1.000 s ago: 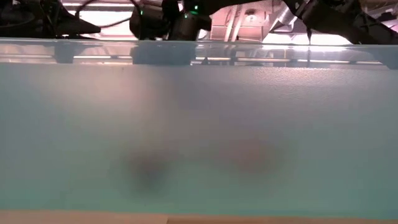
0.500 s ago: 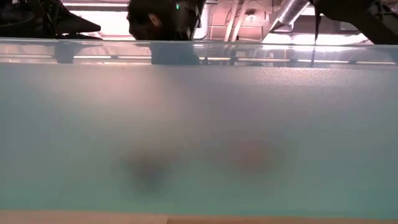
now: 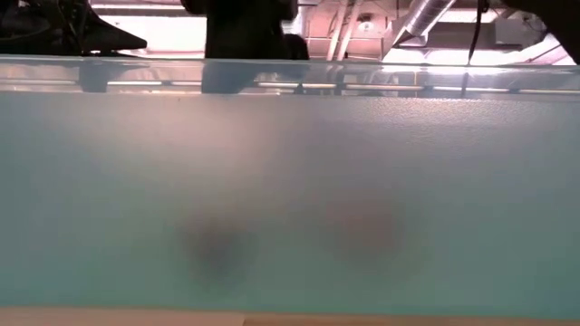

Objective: Pick and placing Produce into tupperware
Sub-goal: Put the blueberry into the green bin, then put the pink peach into the green bin

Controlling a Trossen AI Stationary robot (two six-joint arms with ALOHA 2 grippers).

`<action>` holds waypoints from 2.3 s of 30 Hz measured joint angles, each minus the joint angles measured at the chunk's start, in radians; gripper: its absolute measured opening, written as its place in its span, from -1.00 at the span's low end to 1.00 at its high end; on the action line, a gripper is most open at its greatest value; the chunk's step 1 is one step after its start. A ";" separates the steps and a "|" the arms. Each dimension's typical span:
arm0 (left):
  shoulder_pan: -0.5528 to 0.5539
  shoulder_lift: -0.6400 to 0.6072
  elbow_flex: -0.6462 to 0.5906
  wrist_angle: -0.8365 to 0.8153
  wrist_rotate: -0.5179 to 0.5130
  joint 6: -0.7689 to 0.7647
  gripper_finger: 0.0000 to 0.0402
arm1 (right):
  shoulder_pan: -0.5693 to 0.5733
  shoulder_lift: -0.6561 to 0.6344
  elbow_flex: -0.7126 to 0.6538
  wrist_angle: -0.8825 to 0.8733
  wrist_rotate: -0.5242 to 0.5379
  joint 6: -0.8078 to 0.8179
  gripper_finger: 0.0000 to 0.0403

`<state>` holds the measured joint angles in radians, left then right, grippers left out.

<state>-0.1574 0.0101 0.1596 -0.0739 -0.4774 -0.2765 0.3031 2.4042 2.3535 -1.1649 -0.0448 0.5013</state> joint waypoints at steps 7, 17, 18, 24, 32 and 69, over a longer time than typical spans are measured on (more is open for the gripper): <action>0.000 0.000 0.000 -0.011 0.000 -0.021 -0.17 | 0.057 0.003 -0.021 0.029 0.043 0.096 -0.64; 0.000 0.000 0.000 -0.033 0.000 -0.068 -0.17 | 0.066 0.006 -0.036 0.021 0.062 0.104 -0.27; 0.000 0.000 0.000 -0.039 0.000 -0.069 -0.17 | 0.066 0.006 -0.036 0.021 0.068 0.099 -0.20; 0.000 0.000 0.000 -0.095 0.000 -0.104 -0.17 | 0.057 0.006 -0.037 0.021 0.072 0.093 0.15; 0.000 0.000 0.000 -0.137 0.000 -0.113 -0.17 | 0.054 0.006 -0.037 0.082 0.074 0.050 0.22; 0.000 0.031 0.074 -0.126 0.084 -0.061 -0.17 | -0.028 -0.159 -0.038 0.101 0.167 -0.234 -0.71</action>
<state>-0.1574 0.0408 0.2336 -0.1998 -0.3929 -0.3374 0.2753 2.2453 2.3157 -1.0642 0.1224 0.2672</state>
